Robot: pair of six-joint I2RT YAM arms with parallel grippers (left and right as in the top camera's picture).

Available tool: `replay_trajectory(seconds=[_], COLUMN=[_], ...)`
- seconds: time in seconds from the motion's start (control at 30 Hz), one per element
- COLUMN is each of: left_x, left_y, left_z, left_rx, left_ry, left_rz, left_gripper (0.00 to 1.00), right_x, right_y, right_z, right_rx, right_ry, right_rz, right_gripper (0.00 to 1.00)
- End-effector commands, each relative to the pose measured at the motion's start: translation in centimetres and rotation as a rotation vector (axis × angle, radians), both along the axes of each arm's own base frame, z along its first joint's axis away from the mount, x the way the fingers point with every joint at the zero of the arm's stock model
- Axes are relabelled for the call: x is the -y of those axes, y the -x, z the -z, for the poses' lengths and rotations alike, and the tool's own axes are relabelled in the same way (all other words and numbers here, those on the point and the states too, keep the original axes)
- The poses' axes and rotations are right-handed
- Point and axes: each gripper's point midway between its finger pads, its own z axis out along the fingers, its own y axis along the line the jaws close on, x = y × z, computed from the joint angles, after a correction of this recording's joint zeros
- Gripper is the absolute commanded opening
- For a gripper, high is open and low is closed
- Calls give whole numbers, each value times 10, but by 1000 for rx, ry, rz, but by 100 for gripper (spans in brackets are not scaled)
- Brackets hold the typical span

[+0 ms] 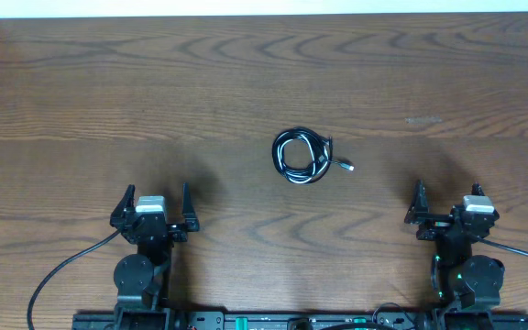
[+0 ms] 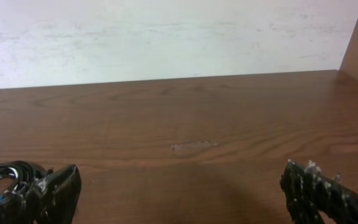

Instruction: Untangle cables

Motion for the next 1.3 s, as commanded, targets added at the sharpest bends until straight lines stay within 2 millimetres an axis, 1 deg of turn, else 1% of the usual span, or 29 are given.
replay_trajectory(seconds=[0.0,0.07,0.17,0.23,0.33,0.47,0.6,0.7,0.8,0.87,0.9,0.97,1.03,1.07,1.1,1.13,1.17,1.2,1.23,1.27], left_x=[-2,0,7,13,15,24,25,27,26,26,26,26,26,26,26,26,26,27,27,27], left_y=[-1,-1,-1,1,7,27,50,63,72,77,79,78,74,71,68,64,60,56,50,45], left_z=[10,5,1,-9,-20,-42,-64,-83,-101,-109,-118,-128,-139,-146,-151,-157,-162,-166,-169,-171], left_rx=[-20,-1,5,16,-7,-79,-136,-145,-154,-179,-199,-215,-227,-231,-235,-242,-248,-255,-266,-276], left_ry=[11,70,73,77,84,115,249,299,283,251,233,224,225,225,225,225,225,226,226,227], left_rz=[-12,-9,35,71,84,134,122,124,125,128,129,126,124,124,123,123,122,121,120,119], left_gripper=[100,100,100,100,100,100,98,98,98,98,98,99,95,89,81,70,54,33,31,36], right_x=[0,0,0,0,0,0,0,0,0,0,0,0,0,0,0,0,0,0,0,0], right_y=[0,0,0,0,0,0,0,0,0,0,0,0,0,0,0,0,0,0,0,0], right_z=[0,0,0,0,0,0,0,0,0,0,0,0,0,0,0,0,0,0,0,0], right_rx=[3,3,3,3,3,3,3,3,3,3,3,3,3,3,3,3,3,3,3,3], right_ry=[12,12,12,12,12,12,12,12,12,12,12,12,12,12,12,12,12,12,12,12], right_rz=[-1,-1,-1,-1,-1,-1,-1,-1,-1,-1,-1,-1,-1,-1,-1,-1,-1,-1,-1,-1], right_gripper=[99,99,99,99,99,99,99,99,99,99,99,99,99,99,99,99,99,99,99,99])
